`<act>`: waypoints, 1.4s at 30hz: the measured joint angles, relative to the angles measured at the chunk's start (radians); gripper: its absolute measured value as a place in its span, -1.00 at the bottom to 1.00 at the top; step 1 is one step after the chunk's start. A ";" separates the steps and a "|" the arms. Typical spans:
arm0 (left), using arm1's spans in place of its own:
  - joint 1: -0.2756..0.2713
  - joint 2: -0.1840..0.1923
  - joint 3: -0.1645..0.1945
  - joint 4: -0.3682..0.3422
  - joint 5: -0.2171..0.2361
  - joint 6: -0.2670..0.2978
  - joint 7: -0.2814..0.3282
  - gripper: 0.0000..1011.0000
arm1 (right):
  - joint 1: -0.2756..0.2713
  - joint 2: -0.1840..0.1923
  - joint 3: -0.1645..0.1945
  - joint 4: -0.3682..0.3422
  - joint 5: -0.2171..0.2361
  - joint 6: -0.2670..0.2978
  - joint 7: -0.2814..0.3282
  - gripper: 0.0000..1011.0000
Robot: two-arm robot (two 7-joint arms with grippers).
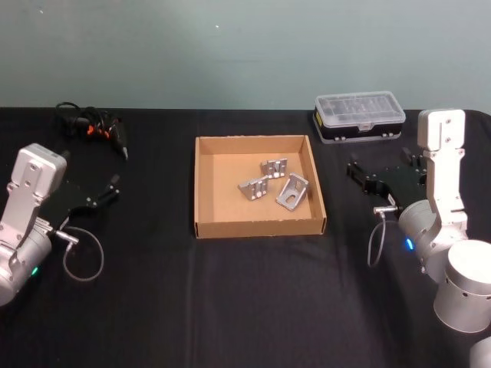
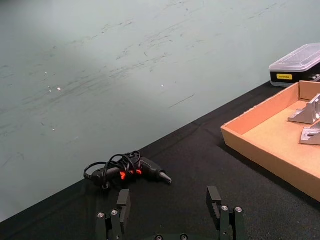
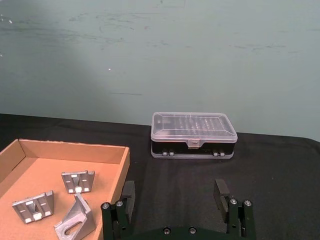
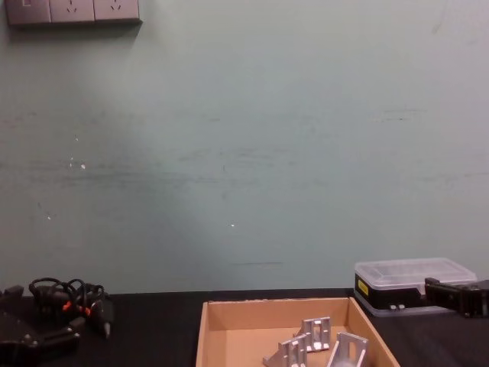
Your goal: Use one hand to pick up the angle iron from the table and place it into the box.
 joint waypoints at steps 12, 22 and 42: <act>0.000 0.000 0.000 0.000 0.000 0.000 0.000 0.98 | -0.001 0.000 0.000 -0.002 0.000 0.001 -0.003 0.98; 0.000 0.000 0.000 0.000 0.000 0.000 0.000 0.98 | -0.001 0.000 0.000 -0.002 0.000 0.001 -0.004 0.98; 0.000 0.000 0.000 0.000 0.000 0.000 0.000 0.98 | -0.001 0.000 0.000 -0.002 0.000 0.001 -0.004 0.98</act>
